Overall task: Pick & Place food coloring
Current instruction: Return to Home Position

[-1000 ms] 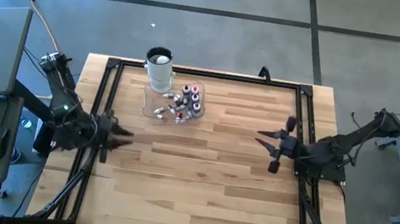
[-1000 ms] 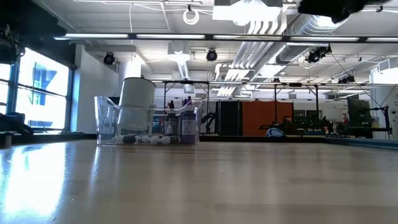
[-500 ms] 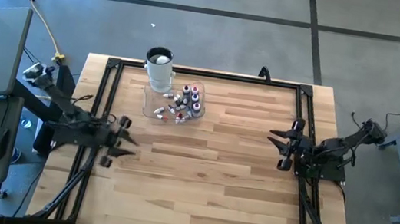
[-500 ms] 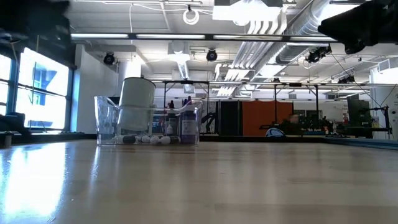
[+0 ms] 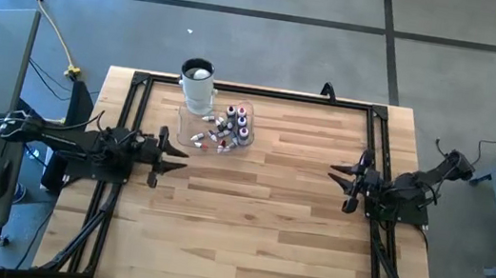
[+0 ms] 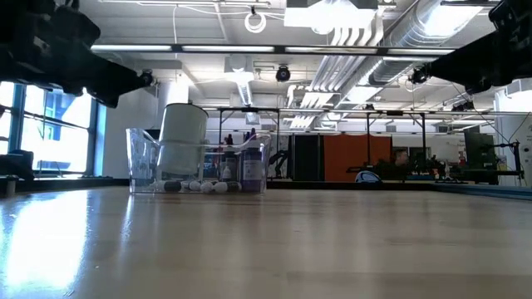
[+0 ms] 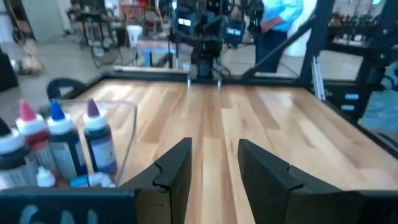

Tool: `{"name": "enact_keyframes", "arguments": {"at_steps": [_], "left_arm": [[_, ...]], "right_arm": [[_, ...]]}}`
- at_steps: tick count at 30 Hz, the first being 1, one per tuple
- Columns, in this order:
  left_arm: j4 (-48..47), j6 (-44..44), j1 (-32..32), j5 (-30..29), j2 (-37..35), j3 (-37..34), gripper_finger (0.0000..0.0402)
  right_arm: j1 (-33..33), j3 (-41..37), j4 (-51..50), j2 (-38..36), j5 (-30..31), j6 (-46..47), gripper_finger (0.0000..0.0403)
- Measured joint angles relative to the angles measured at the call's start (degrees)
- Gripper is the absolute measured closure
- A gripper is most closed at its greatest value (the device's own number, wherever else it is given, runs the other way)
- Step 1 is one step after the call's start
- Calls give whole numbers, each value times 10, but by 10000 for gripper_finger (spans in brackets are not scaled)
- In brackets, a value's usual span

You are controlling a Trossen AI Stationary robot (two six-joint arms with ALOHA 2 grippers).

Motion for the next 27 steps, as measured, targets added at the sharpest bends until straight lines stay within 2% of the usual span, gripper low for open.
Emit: {"name": "enact_keyframes", "arguments": {"at_steps": [4,10,15,24,27], "left_arm": [[-12,-14,-1,18,-10,-7,273],[-8,1,1,-15,-10,-7,273],[-18,1,0,14,-9,-8,273],[-32,14,0,14,-9,-8,273],[-54,-7,0,13,-9,-8,273]], "right_arm": [[0,0,0,0,4,41,302],[0,0,17,0,0,24,302],[0,0,7,0,-10,37,302],[0,0,-39,0,-9,37,302],[0,1,-43,0,-9,38,302]]}}
